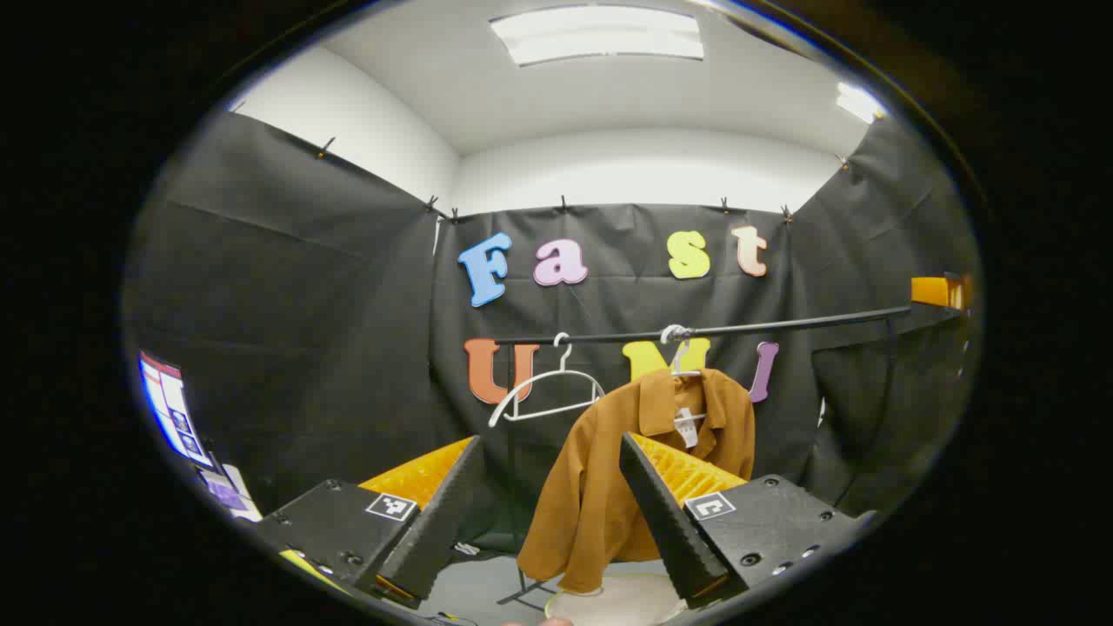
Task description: Grasp the clothes on the hanger with both hands and then place them into the laundry hamper below.
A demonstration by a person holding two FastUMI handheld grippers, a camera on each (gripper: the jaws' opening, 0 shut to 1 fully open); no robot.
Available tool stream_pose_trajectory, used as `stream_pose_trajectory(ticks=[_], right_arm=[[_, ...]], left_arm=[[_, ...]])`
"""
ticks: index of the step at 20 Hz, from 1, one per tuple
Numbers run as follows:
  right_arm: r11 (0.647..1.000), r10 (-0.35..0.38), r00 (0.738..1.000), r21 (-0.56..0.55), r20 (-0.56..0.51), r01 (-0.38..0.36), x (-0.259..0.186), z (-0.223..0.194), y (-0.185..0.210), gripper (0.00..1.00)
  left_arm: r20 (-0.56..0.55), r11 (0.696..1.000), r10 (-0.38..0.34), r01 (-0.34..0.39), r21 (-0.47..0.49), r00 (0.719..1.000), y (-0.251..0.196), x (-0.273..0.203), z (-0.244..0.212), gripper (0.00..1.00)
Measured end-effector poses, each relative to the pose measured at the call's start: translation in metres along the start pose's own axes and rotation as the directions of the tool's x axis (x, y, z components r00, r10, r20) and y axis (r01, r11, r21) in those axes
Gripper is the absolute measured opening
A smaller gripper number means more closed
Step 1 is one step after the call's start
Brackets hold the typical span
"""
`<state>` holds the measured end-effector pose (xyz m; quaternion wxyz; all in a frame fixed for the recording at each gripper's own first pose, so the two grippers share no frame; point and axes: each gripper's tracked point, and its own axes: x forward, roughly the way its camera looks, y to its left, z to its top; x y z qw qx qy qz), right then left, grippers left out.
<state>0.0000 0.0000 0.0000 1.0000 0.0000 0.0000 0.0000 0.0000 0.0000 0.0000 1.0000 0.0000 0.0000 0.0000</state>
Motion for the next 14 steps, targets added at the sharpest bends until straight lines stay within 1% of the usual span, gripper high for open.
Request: stream_pose_trajectory(ticks=[1,2,4,6,7,8,9,10,11,14], right_arm=[[1.000,0.024,1.000,0.000,-0.013,-0.024,0.004,-0.007,-0.001,0.98],[0.999,0.041,0.999,-0.007,-0.027,-0.041,0.007,-0.014,-0.004,0.96],[0.998,0.057,0.998,-0.029,-0.033,-0.058,0.014,-0.026,-0.013,0.96],[0.994,0.096,0.995,-0.042,-0.039,-0.098,0.017,-0.037,-0.012,0.96],[0.994,0.104,0.994,-0.040,-0.046,-0.105,0.022,-0.045,-0.012,0.96],[0.994,0.103,0.992,-0.032,-0.070,-0.105,0.025,-0.055,-0.012,0.98],[0.994,0.108,0.989,-0.019,-0.096,-0.111,0.029,-0.067,-0.008,0.99],[0.994,0.104,0.988,-0.009,-0.114,-0.106,0.031,-0.076,-0.004,0.96],[0.995,0.094,0.987,-0.008,-0.130,-0.096,0.034,-0.085,-0.002,0.96],[0.998,0.060,0.989,-0.019,-0.134,-0.063,0.038,-0.099,0.015,0.96]], left_arm=[[0.003,1.000,0.009,-0.009,0.006,1.000,-0.003,-0.001,0.001,0.96],[0.005,1.000,0.018,-0.018,0.009,1.000,-0.007,-0.002,0.003,0.96],[0.008,0.999,0.043,-0.044,0.011,0.999,-0.014,-0.004,0.005,0.98],[0.000,0.998,0.062,-0.062,0.013,0.998,-0.022,-0.004,0.004,1.00],[-0.010,0.998,0.066,-0.066,0.016,0.998,-0.026,-0.003,0.002,1.00],[-0.023,0.998,0.066,-0.065,0.016,0.998,-0.029,-0.002,-0.001,1.00],[-0.035,0.999,0.053,-0.052,0.015,0.998,-0.031,0.001,-0.005,1.00],[-0.041,0.999,0.034,-0.033,0.013,0.999,-0.033,0.005,-0.009,0.96],[-0.044,1.000,0.023,-0.022,0.009,0.999,-0.032,0.009,-0.011,0.99],[-0.065,1.000,-0.013,0.013,-0.003,0.998,-0.025,0.022,-0.023,0.99]])
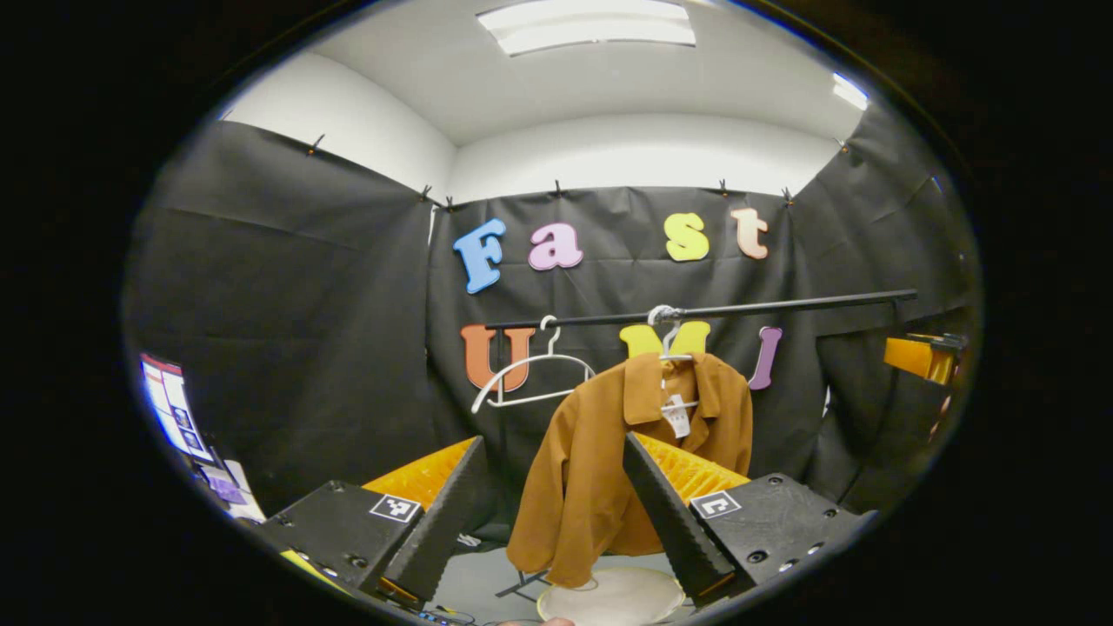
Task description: Grasp the clothes on the hanger with both hands and then place them into the laundry hamper below.
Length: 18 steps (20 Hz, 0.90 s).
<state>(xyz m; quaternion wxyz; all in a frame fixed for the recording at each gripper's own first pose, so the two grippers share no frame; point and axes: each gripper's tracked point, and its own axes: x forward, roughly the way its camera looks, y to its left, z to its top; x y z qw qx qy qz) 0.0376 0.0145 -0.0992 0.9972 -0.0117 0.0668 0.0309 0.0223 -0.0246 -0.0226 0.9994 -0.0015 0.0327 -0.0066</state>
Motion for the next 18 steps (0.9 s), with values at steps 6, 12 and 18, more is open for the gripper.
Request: stream_pose_trajectory(ticks=[6,12,18], right_arm=[[0.999,-0.048,0.998,-0.018,-0.031,0.048,0.028,-0.027,0.045,0.96],[0.999,-0.049,0.996,0.012,-0.081,0.050,0.098,-0.047,0.074,0.96],[0.998,0.055,0.986,0.024,-0.158,-0.051,0.143,-0.085,0.080,0.96]], left_arm=[[-0.021,0.995,-0.103,0.103,-0.005,0.994,0.007,0.032,-0.020,1.00],[-0.079,0.967,-0.252,0.247,-0.070,0.965,-0.018,0.070,-0.050,1.00],[-0.116,0.950,-0.305,0.293,-0.105,0.945,-0.069,0.112,-0.075,0.96]])
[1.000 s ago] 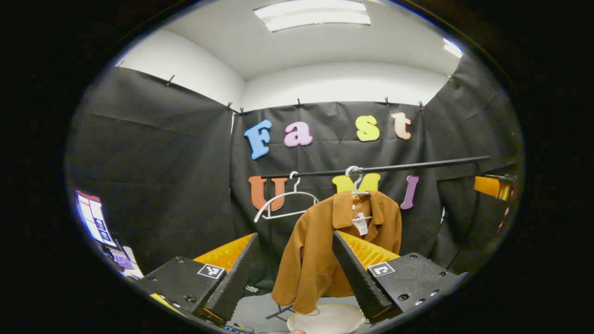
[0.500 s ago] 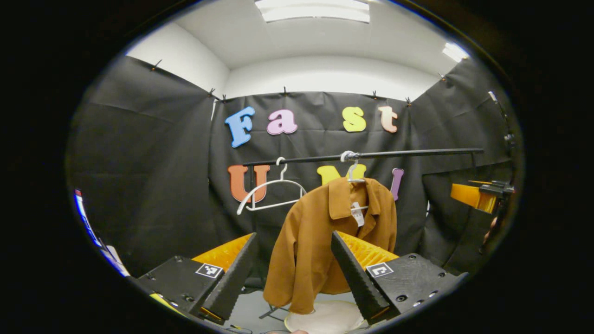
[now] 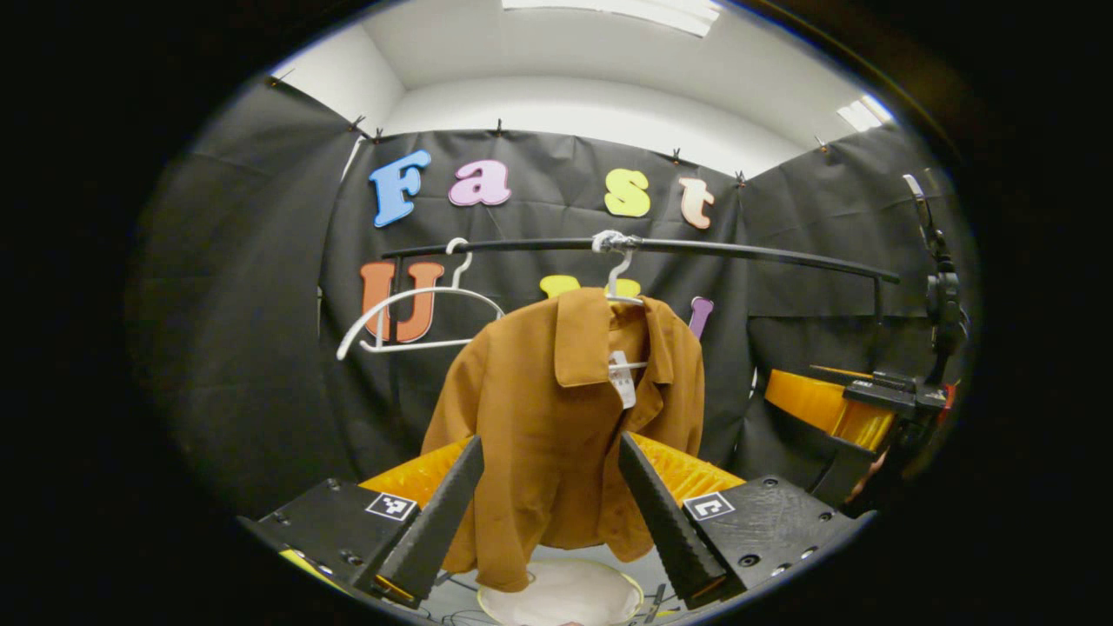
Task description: Grasp the clothes on the hanger with both hands and then place them into the laundry hamper below.
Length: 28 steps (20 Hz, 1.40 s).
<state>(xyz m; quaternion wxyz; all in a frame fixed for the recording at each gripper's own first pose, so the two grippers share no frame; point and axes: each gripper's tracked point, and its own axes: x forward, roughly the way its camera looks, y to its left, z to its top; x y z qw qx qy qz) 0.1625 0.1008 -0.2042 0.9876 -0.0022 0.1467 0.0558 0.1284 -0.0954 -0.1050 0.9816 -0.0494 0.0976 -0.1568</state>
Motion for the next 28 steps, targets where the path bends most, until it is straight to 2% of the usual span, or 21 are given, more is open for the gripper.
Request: stream_pose_trajectory(ticks=[4,6,7,8,9,10,11,16,17,18,19,20,21,23,24,25,26,27,28], right_arm=[[0.995,0.096,0.993,0.045,-0.064,-0.093,0.035,-0.023,-0.006,0.96],[0.989,0.139,0.987,0.068,-0.076,-0.134,0.054,-0.033,-0.007,0.95],[0.988,0.145,0.985,0.075,-0.090,-0.138,0.065,-0.038,-0.009,0.92],[0.985,0.156,0.983,0.083,-0.095,-0.149,0.075,-0.042,-0.012,0.90],[0.983,0.167,0.981,0.090,-0.100,-0.158,0.085,-0.044,-0.013,0.90],[0.981,0.180,0.978,0.096,-0.105,-0.170,0.094,-0.047,-0.013,0.90],[0.978,0.193,0.976,0.102,-0.104,-0.183,0.102,-0.049,-0.012,0.84],[0.962,0.251,0.961,0.144,-0.117,-0.233,0.132,-0.054,-0.012,0.84],[0.960,0.255,0.960,0.152,-0.118,-0.236,0.138,-0.055,-0.013,0.84],[0.958,0.260,0.958,0.159,-0.118,-0.240,0.140,-0.056,-0.013,0.84],[0.957,0.261,0.958,0.164,-0.117,-0.240,0.145,-0.056,-0.015,0.88],[0.955,0.266,0.957,0.168,-0.113,-0.246,0.148,-0.056,-0.014,0.84],[0.954,0.266,0.958,0.170,-0.107,-0.246,0.153,-0.055,-0.012,0.84],[0.954,0.265,0.958,0.172,-0.110,-0.245,0.159,-0.060,-0.012,0.84],[0.954,0.266,0.958,0.174,-0.108,-0.245,0.162,-0.060,-0.010,0.84],[0.951,0.272,0.957,0.181,-0.098,-0.251,0.164,-0.058,-0.006,0.83],[0.949,0.273,0.958,0.190,-0.090,-0.252,0.168,-0.056,-0.003,0.88],[0.947,0.275,0.957,0.196,-0.091,-0.254,0.171,-0.057,0.001,0.88],[0.946,0.277,0.956,0.200,-0.092,-0.255,0.174,-0.057,0.005,0.84]], left_arm=[[-0.026,1.000,0.020,-0.019,0.008,0.999,-0.009,0.034,-0.013,0.95],[-0.025,1.000,0.013,-0.012,0.012,1.000,-0.013,0.050,-0.013,1.00],[-0.033,1.000,0.009,-0.009,0.008,0.999,-0.014,0.060,-0.015,0.96],[-0.045,1.000,-0.002,0.002,-0.002,0.999,-0.016,0.068,-0.018,1.00],[-0.053,1.000,-0.006,0.005,-0.015,0.999,-0.018,0.080,-0.019,0.95],[-0.068,1.000,-0.004,0.002,-0.030,0.998,-0.018,0.090,-0.021,0.95],[-0.081,0.999,-0.006,0.002,-0.045,0.997,-0.019,0.100,-0.024,0.95],[-0.120,0.988,-0.032,0.013,-0.154,0.992,-0.031,0.137,-0.026,0.95],[-0.115,0.985,-0.019,-0.001,-0.171,0.993,-0.029,0.144,-0.023,1.00],[-0.116,0.982,-0.011,-0.012,-0.191,0.993,-0.028,0.149,-0.020,0.95],[-0.121,0.979,-0.007,-0.018,-0.204,0.993,-0.030,0.154,-0.018,0.95],[-0.121,0.977,0.004,-0.030,-0.211,0.993,-0.030,0.159,-0.016,1.00],[-0.121,0.977,0.026,-0.051,-0.207,0.992,-0.026,0.165,-0.015,0.95],[-0.131,0.977,0.089,-0.112,-0.181,0.987,-0.009,0.172,-0.019,0.95],[-0.126,0.976,0.100,-0.122,-0.180,0.987,-0.004,0.172,-0.018,1.00],[-0.122,0.975,0.106,-0.127,-0.182,0.987,-0.003,0.174,-0.019,0.87],[-0.121,0.975,0.107,-0.127,-0.181,0.987,0.000,0.173,-0.018,0.96],[-0.128,0.975,0.111,-0.133,-0.178,0.986,0.003,0.169,-0.019,0.95],[-0.127,0.975,0.111,-0.133,-0.178,0.986,0.004,0.166,-0.019,0.95]])
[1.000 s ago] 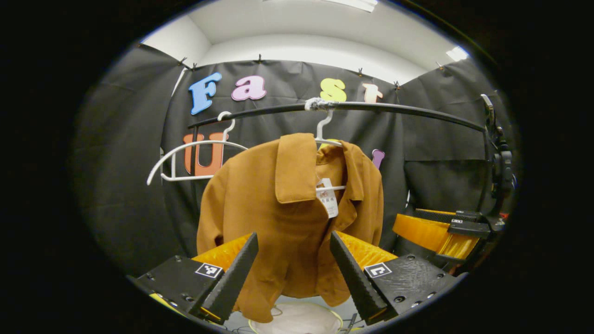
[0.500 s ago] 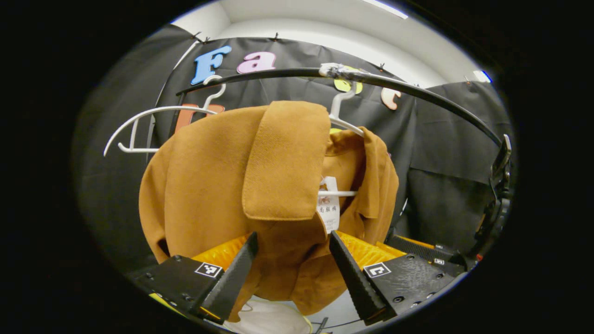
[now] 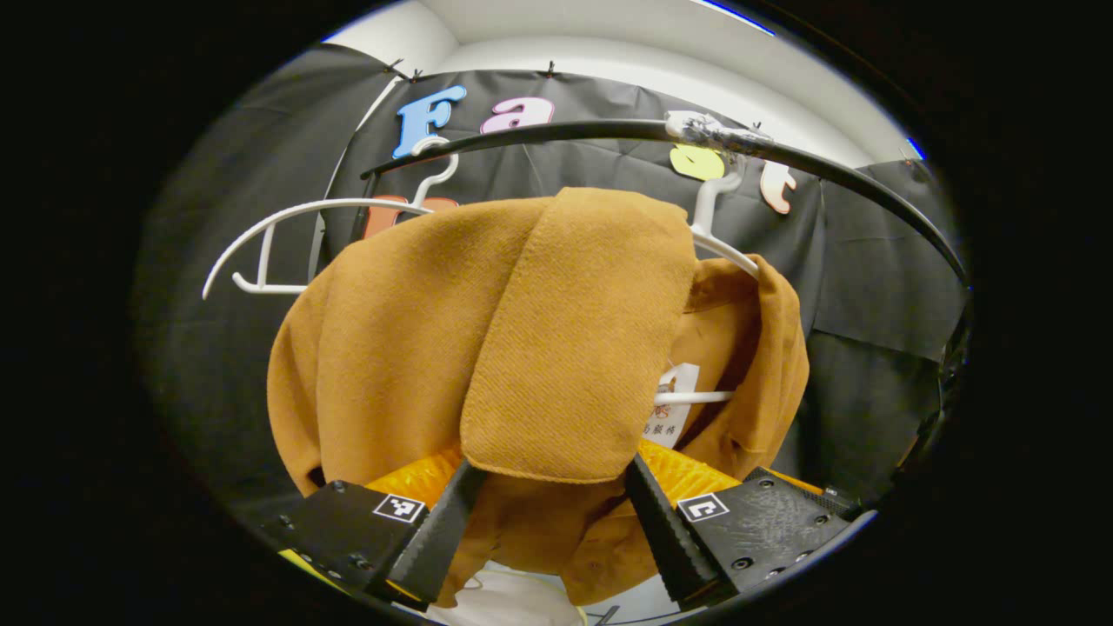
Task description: Grasp the clothes on the hanger with both hands and then place them into the laundry hamper below.
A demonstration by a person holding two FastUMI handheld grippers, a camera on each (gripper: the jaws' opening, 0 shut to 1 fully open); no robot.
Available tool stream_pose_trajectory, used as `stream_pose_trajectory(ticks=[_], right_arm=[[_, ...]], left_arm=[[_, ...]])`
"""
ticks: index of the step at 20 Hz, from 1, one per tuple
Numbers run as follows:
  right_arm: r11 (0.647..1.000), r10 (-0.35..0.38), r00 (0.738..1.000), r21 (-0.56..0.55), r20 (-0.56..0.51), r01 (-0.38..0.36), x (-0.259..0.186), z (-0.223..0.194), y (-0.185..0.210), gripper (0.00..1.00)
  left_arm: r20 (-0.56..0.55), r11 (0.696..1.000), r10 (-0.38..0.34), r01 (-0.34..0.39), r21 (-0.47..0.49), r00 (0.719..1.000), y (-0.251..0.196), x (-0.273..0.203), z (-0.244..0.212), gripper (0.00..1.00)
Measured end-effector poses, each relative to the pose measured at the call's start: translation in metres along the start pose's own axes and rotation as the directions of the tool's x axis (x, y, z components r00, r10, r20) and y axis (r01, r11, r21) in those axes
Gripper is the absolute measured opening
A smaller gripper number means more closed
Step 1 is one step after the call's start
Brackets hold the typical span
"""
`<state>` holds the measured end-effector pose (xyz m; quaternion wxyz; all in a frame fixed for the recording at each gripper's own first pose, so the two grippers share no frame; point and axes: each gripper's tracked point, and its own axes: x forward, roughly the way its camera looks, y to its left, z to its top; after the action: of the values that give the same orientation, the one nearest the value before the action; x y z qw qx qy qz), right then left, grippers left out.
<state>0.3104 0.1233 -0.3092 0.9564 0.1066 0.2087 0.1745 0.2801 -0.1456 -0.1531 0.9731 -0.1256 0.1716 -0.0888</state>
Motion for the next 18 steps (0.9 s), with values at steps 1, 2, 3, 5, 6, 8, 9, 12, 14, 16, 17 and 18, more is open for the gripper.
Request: stream_pose_trajectory(ticks=[1,2,3,5,6,8,9,12,14,16,17,18], right_arm=[[1.000,0.000,1.000,0.001,0.002,0.000,0.004,0.000,0.003,0.84],[1.000,-0.005,1.000,0.000,-0.004,0.005,0.009,-0.002,0.004,0.84],[1.000,-0.011,1.000,0.003,-0.002,0.011,0.013,-0.001,0.006,0.84],[1.000,-0.010,1.000,0.010,0.003,0.010,0.018,0.002,0.011,0.84],[1.000,-0.017,1.000,0.014,0.010,0.017,0.021,0.004,0.011,0.84],[0.999,-0.045,0.999,0.014,0.007,0.045,0.030,0.003,0.008,0.79],[0.998,-0.057,0.998,0.010,0.007,0.057,0.032,0.003,0.007,0.77],[0.994,-0.106,0.994,-0.006,0.012,0.107,0.039,0.005,-0.004,0.53],[0.992,-0.128,0.992,-0.009,0.010,0.128,0.039,0.005,-0.011,0.29],[0.993,-0.118,0.993,0.011,0.013,0.118,0.033,0.004,-0.016,0.22],[0.994,-0.107,0.994,0.020,0.012,0.107,0.032,0.004,-0.015,0.10],[0.993,-0.116,0.993,0.027,0.020,0.115,0.032,0.006,-0.019,0.05]], left_arm=[[0.010,1.000,0.004,-0.004,0.001,1.000,0.002,-0.002,0.002,0.90],[0.012,1.000,0.009,-0.009,0.003,1.000,0.005,-0.002,0.003,0.90],[0.010,1.000,0.012,-0.012,0.003,1.000,0.007,0.000,0.002,0.95],[-0.003,1.000,0.018,-0.018,0.000,1.000,0.011,0.004,0.002,0.75],[-0.006,1.000,0.022,-0.022,-0.003,1.000,0.013,0.006,0.003,0.90],[-0.012,0.999,0.032,-0.032,0.002,0.999,0.017,0.010,0.004,0.84],[-0.014,0.999,0.043,-0.042,0.008,0.999,0.020,0.013,0.005,0.78],[-0.012,0.999,0.047,-0.047,0.013,0.999,0.023,0.016,0.006,0.46],[-0.018,0.998,0.058,-0.058,0.011,0.998,0.027,0.020,0.003,0.31],[-0.033,1.000,0.017,-0.017,0.005,0.999,0.019,0.014,-0.003,0.12],[-0.026,1.000,0.008,-0.008,0.005,1.000,0.019,0.012,-0.001,0.12],[-0.028,1.000,-0.014,0.014,0.000,1.000,0.016,0.012,0.000,0.10]])
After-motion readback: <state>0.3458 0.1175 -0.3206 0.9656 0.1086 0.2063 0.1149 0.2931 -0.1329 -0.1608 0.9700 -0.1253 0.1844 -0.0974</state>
